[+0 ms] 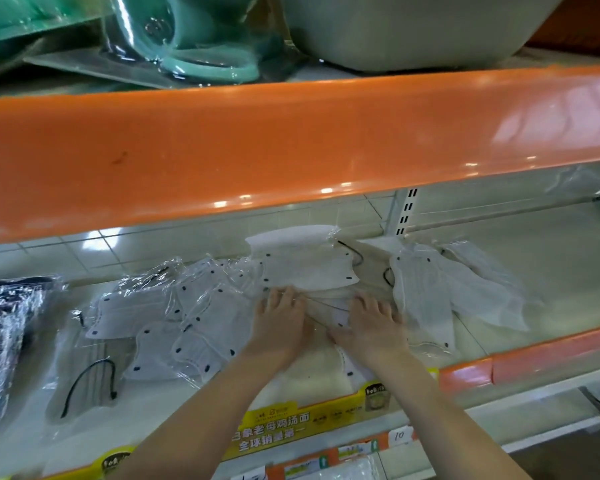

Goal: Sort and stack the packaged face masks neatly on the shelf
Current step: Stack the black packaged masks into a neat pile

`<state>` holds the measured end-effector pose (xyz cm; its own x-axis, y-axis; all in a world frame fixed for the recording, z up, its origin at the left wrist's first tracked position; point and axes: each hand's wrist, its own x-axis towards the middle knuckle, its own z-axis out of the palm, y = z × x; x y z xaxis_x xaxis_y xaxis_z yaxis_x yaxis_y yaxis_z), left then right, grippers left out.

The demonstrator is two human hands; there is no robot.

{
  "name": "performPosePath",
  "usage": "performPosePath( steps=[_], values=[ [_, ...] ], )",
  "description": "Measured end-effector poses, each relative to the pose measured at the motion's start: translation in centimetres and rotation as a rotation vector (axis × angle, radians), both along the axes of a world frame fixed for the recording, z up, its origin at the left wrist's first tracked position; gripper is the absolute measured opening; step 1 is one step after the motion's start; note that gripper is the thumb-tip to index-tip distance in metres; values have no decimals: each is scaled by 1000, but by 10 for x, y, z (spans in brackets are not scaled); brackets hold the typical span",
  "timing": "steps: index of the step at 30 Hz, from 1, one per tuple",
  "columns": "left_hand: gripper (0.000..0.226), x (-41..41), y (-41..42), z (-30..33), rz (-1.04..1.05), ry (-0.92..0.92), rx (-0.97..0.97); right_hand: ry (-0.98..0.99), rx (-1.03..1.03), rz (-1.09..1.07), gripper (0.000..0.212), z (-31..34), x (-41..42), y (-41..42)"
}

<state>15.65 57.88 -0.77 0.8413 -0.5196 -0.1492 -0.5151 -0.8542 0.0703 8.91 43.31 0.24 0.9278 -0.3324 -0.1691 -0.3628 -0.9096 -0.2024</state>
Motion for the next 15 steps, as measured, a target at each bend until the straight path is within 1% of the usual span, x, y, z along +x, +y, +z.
performPosePath(
  steps=[2, 3, 4, 6, 9, 11, 15],
  values=[
    [53, 6, 5, -1, 34, 9, -26, 39, -17, 4, 81, 5, 1, -2],
    [53, 7, 6, -1, 47, 8, -43, 33, -45, 25, 78, 6, 2, -2],
    [54, 8, 8, 0, 55, 4, -59, 12, -65, 54, 72, 6, 4, -2],
    [53, 6, 8, 0, 62, -20, -82, -40, -37, 101, 59, 4, 9, 1],
    [48, 0, 4, -3, 77, -72, -123, -89, 6, 100, 55, -1, 16, 5],
    [45, -5, 3, -4, 103, -99, -170, -114, -50, 99, 48, -3, 21, 6],
    [40, -15, 4, -7, 89, -150, -237, -184, -145, 97, 27, -6, 27, 6]
  ],
)
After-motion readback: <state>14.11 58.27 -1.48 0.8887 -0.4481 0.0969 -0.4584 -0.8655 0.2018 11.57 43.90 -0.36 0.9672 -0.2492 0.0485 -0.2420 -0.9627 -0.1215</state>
